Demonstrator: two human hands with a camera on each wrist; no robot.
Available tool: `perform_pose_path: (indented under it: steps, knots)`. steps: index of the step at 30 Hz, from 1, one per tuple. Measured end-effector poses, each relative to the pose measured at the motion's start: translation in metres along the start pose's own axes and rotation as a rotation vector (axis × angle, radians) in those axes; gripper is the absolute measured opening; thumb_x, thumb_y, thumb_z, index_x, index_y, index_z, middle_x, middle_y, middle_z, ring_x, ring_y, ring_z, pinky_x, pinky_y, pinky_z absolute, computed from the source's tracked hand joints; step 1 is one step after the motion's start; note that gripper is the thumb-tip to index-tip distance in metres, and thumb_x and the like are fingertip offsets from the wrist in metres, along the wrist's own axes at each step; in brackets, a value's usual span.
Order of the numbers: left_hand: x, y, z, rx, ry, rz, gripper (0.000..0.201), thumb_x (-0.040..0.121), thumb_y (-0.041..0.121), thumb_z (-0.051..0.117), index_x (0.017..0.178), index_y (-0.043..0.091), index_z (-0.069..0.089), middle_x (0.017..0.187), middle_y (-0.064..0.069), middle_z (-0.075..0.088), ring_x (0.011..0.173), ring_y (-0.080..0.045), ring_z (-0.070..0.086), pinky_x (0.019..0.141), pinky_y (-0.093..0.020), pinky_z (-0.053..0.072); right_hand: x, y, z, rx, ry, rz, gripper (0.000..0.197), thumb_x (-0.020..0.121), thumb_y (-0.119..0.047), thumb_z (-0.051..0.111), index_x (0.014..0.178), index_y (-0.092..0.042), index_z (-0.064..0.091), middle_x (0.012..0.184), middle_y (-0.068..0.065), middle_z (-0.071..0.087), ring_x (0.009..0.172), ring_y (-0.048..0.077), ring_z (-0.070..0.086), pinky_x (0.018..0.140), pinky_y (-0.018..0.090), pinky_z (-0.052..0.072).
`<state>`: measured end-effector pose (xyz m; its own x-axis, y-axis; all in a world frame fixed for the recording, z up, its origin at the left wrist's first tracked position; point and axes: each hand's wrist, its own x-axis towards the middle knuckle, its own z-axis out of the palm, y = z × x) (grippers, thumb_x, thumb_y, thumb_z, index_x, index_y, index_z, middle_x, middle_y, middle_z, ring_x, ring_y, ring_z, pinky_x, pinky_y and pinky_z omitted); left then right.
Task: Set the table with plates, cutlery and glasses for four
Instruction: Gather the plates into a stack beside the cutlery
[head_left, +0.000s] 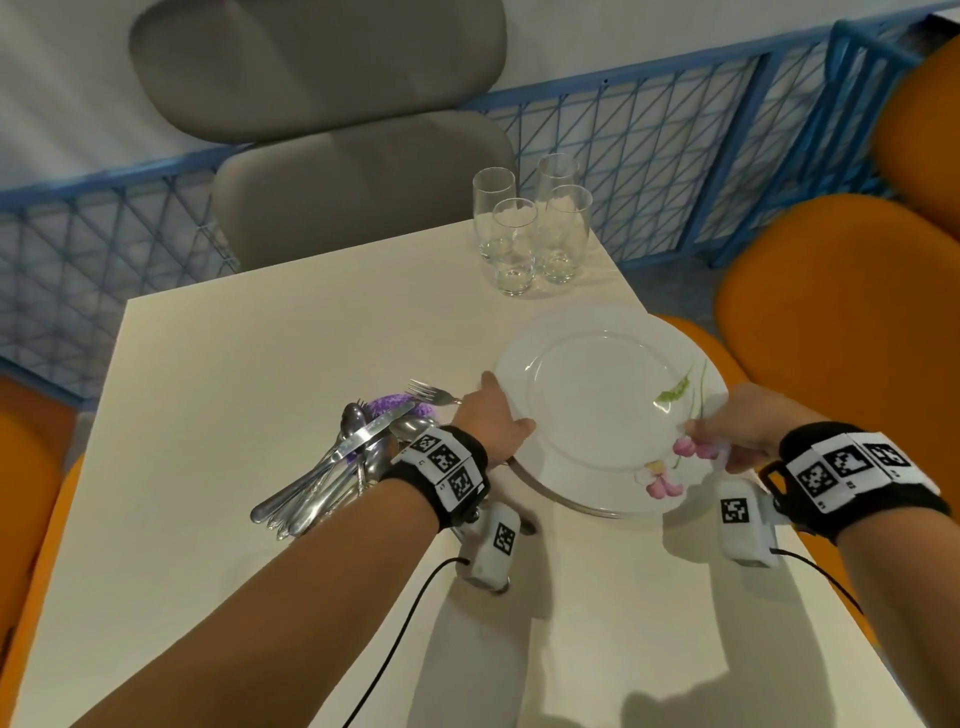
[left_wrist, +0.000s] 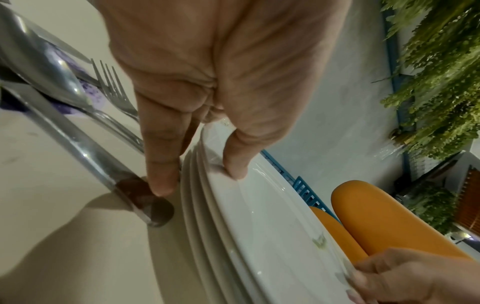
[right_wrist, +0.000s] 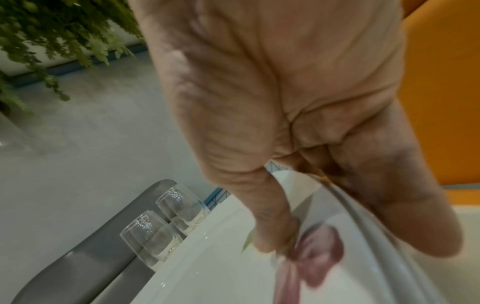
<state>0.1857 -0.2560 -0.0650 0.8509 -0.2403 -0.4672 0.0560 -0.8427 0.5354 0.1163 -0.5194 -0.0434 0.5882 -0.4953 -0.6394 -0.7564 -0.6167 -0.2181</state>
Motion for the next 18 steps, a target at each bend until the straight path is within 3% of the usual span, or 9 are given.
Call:
perform_pose_path:
  steps: [8, 11, 14, 17, 18]
  knots:
    - [0.001, 0.007, 0.000, 0.112, -0.013, 0.015, 0.078, 0.093, 0.032, 0.058, 0.148, 0.000, 0.012, 0.135, -0.019, 0.049, 0.119, -0.031, 0.053, 0.084, -0.031, 0.048, 0.008, -0.002, 0.012, 0.000, 0.006, 0.051, 0.027, 0.089, -0.025, 0.065, 0.094, 0.002, 0.065, 0.072, 0.016, 0.072, 0.065, 0.026, 0.070, 0.071, 0.035, 0.058]
    - [-0.002, 0.001, -0.005, 0.069, -0.042, 0.038, 0.076, 0.091, 0.032, 0.060, 0.146, 0.003, 0.016, 0.130, -0.017, 0.052, 0.114, -0.031, 0.056, 0.080, -0.031, 0.048, 0.013, -0.001, 0.013, 0.024, -0.023, 0.052, 0.028, 0.088, -0.024, 0.065, 0.095, 0.002, 0.071, 0.077, 0.017, 0.074, 0.066, 0.026, 0.069, 0.070, 0.035, 0.057]
    - [-0.006, -0.006, -0.013, 0.115, -0.043, 0.100, 0.062, 0.090, 0.032, 0.060, 0.137, 0.003, 0.030, 0.125, -0.015, 0.056, 0.113, -0.031, 0.056, 0.079, -0.031, 0.046, 0.009, -0.005, 0.012, -0.007, -0.001, 0.062, 0.029, 0.084, -0.025, 0.068, 0.093, 0.002, 0.073, 0.078, 0.017, 0.074, 0.083, 0.031, 0.072, 0.082, 0.043, 0.058]
    - [-0.016, -0.014, -0.032, 0.164, 0.001, 0.167, 0.049, 0.091, 0.027, 0.059, 0.130, 0.002, 0.043, 0.124, -0.015, 0.058, 0.113, -0.030, 0.056, 0.085, -0.031, 0.047, -0.009, -0.022, 0.013, -0.057, 0.085, 0.061, 0.030, 0.080, -0.030, 0.069, 0.085, -0.001, 0.067, 0.073, 0.012, 0.070, 0.073, 0.026, 0.065, 0.065, 0.033, 0.054]
    - [-0.019, -0.020, -0.041, 0.168, 0.011, 0.173, 0.051, 0.091, 0.026, 0.058, 0.134, 0.002, 0.044, 0.129, -0.015, 0.057, 0.116, -0.029, 0.055, 0.092, -0.032, 0.047, -0.017, -0.032, 0.014, -0.086, 0.146, 0.055, 0.038, 0.077, -0.033, 0.069, 0.093, 0.000, 0.063, 0.081, 0.014, 0.067, 0.077, 0.026, 0.063, 0.067, 0.032, 0.053]
